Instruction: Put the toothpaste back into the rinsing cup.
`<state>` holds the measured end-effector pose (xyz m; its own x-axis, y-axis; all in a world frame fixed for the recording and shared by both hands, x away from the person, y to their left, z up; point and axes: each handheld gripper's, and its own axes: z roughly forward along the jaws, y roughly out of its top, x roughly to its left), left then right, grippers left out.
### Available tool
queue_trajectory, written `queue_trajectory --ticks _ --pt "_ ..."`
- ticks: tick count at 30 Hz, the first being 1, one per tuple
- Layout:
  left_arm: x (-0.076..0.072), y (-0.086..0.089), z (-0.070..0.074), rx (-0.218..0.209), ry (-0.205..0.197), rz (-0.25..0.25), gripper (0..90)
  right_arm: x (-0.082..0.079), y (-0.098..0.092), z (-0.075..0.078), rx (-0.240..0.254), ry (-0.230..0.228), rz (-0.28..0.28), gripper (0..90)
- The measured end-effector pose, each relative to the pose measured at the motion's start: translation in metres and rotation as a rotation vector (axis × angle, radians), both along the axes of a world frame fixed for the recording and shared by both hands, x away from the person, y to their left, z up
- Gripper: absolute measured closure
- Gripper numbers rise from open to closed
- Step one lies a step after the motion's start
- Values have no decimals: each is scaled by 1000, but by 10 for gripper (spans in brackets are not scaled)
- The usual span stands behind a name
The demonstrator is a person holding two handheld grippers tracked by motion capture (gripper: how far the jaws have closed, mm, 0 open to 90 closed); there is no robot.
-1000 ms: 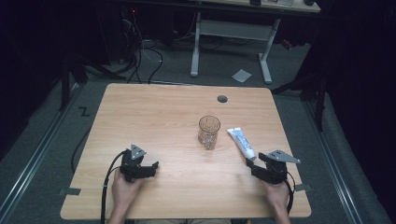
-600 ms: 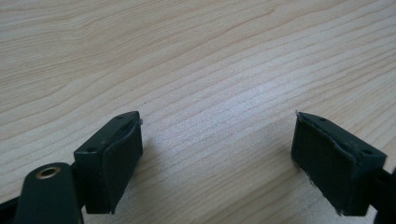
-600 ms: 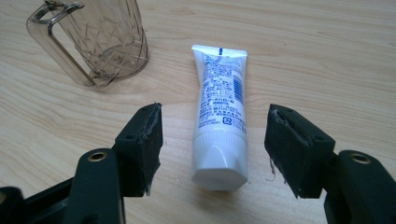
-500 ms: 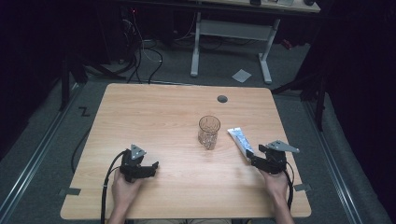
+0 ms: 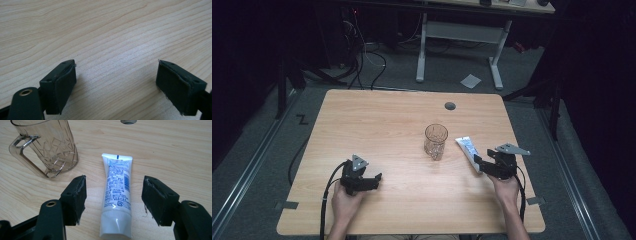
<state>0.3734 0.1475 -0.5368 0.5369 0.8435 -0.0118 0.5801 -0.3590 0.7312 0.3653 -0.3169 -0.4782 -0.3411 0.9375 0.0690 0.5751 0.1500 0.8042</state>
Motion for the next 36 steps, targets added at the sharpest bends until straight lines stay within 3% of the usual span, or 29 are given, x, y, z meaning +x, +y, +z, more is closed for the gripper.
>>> queue_trajectory --ticks 9,21,36 --pt "0 0 0 0 0 0 167 13 5 9 -18 13 13 370" --pt "0 0 0 1 0 0 167 30 12 11 -36 44 19 358" --pt "0 0 0 1 0 -1 167 53 22 13 -98 89 18 341"
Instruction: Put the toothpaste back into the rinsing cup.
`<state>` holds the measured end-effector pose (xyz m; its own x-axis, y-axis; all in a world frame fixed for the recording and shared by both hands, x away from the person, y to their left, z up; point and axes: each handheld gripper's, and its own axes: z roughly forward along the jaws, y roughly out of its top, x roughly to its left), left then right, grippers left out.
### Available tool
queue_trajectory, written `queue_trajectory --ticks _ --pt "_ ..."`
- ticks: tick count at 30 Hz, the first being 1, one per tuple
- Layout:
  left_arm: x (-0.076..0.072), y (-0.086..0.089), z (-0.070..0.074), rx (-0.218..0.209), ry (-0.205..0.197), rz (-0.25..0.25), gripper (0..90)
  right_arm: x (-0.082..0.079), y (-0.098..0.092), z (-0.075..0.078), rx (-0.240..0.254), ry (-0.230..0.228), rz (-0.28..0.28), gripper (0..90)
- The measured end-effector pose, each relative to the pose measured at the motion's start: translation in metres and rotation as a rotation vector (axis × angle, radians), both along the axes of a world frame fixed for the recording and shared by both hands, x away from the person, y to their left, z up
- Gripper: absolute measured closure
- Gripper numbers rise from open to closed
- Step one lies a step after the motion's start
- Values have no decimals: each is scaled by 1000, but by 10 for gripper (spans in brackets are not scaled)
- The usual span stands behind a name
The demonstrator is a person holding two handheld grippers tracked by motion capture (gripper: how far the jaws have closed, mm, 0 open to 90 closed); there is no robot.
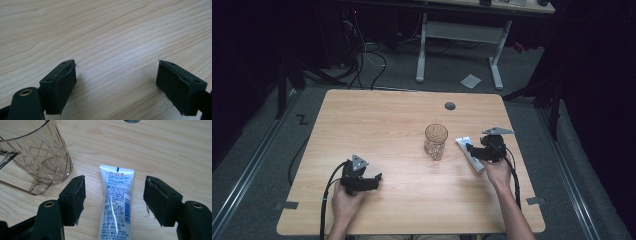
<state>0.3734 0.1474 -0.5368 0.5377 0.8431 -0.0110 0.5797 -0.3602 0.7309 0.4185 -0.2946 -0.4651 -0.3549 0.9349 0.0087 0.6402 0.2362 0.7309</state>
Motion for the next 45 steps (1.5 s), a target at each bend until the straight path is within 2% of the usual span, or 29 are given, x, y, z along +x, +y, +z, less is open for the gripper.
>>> queue_trajectory --ticks 6,7,10,16,30,35,38,44,45 --pt "0 0 0 0 0 0 167 8 4 -2 -11 25 7 343" --pt "0 0 0 1 0 -1 167 12 6 -4 -29 37 13 342" --pt "0 0 0 1 0 -1 167 17 8 -6 -34 63 15 338" --pt "0 0 0 0 0 0 167 23 13 -11 -45 84 20 338" --pt "0 0 0 0 0 -1 167 37 10 -28 -79 180 -9 340" --pt "0 0 0 -1 0 -1 167 41 15 -31 -105 211 -7 340" --pt "0 0 0 0 0 -1 167 45 19 -32 -143 230 -5 341" --pt "0 0 0 -1 0 -1 166 50 23 -35 -156 257 -6 347" --pt "0 0 0 -1 0 -1 166 52 23 -37 -167 273 -6 346"
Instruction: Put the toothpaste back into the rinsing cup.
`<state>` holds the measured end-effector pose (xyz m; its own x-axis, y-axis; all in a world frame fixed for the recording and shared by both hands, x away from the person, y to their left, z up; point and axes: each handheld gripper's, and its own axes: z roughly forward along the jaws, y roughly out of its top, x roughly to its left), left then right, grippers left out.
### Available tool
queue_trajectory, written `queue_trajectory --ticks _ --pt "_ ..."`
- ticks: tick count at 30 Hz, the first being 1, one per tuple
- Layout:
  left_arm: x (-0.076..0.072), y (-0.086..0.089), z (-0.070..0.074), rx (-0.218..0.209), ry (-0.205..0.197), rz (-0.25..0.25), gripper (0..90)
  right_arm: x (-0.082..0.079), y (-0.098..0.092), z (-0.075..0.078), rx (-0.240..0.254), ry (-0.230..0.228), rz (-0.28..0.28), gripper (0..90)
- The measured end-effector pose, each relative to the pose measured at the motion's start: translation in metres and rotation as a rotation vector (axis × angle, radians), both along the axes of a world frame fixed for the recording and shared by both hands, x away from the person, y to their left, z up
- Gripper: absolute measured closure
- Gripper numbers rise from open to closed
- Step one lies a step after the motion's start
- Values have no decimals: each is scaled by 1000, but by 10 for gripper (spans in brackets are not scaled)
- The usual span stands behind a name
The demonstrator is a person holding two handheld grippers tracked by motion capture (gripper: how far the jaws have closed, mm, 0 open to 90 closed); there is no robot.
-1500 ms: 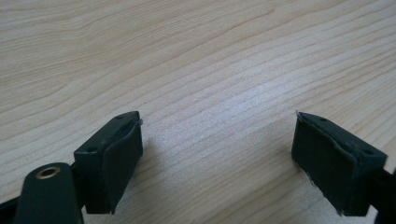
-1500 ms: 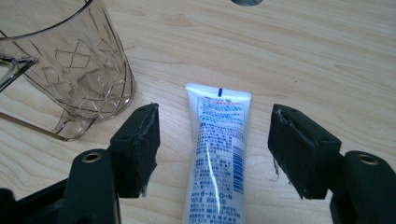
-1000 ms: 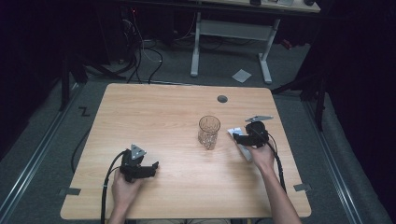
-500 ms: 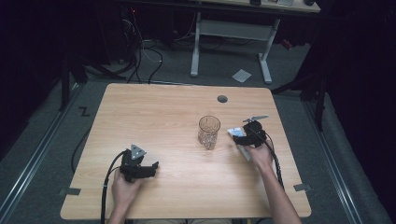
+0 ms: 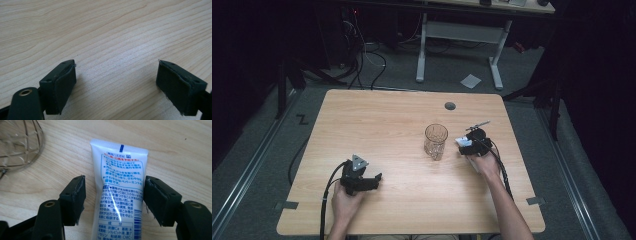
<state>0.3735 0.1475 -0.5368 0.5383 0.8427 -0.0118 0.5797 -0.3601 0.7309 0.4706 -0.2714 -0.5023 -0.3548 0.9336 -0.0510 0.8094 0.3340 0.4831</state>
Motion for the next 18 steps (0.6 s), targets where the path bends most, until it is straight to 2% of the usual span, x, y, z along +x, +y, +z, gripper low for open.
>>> queue_trajectory --ticks 2,5,9,13,18 --pt "0 0 0 0 0 0 167 3 -1 -2 -4 23 -2 343" --pt "0 0 0 -1 0 0 167 4 -3 -3 15 35 -9 342" --pt "0 0 0 -1 0 0 166 5 -3 -3 15 43 -7 346" --pt "0 0 0 -1 0 0 166 6 -6 -1 19 53 -7 416" --pt "0 0 0 0 0 0 166 8 -6 0 8 70 1 423"
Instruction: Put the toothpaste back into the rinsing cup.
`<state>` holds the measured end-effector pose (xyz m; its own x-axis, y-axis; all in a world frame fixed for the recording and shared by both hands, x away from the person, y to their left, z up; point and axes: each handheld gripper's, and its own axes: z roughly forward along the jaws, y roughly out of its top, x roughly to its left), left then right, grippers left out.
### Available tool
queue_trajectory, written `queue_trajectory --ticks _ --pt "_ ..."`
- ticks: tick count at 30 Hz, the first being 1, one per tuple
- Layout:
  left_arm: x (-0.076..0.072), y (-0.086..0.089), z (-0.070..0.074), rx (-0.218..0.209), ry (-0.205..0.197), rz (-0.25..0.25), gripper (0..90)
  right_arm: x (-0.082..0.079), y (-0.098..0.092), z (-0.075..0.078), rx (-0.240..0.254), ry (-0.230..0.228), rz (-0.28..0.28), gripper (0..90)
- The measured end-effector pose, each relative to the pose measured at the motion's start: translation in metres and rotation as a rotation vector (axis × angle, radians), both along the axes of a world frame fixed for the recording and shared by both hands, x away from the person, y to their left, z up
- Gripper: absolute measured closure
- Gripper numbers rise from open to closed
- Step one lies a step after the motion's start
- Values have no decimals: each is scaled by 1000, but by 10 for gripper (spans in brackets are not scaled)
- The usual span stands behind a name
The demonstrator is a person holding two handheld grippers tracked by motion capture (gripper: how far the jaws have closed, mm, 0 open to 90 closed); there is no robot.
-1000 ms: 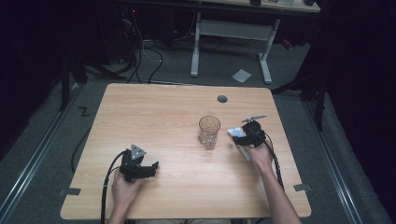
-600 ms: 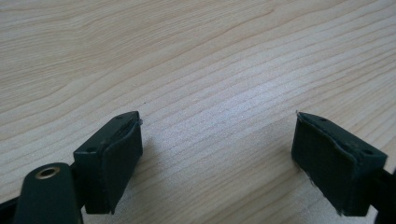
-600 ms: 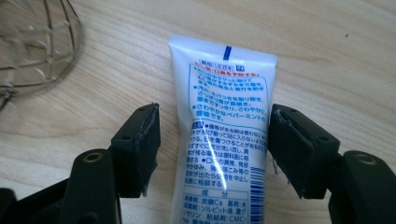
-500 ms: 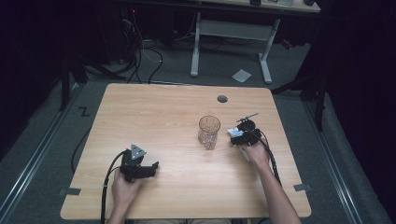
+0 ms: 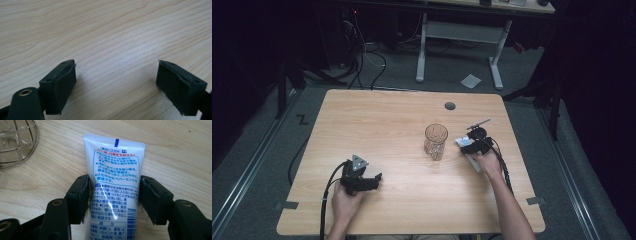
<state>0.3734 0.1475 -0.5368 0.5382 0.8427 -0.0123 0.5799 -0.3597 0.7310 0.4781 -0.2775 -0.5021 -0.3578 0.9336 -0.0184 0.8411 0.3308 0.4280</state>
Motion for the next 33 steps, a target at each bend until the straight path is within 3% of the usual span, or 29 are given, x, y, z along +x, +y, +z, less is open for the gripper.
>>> queue_trajectory --ticks 8,21,28,33 --pt "0 0 0 0 0 0 166 2 1 2 -7 22 4 496" --pt "0 0 0 1 1 1 167 -2 1 8 -11 9 50 638" --pt "0 0 0 0 0 0 167 -5 -6 10 41 7 68 653" --pt "0 0 0 0 0 0 167 -12 -6 14 66 -42 87 661"
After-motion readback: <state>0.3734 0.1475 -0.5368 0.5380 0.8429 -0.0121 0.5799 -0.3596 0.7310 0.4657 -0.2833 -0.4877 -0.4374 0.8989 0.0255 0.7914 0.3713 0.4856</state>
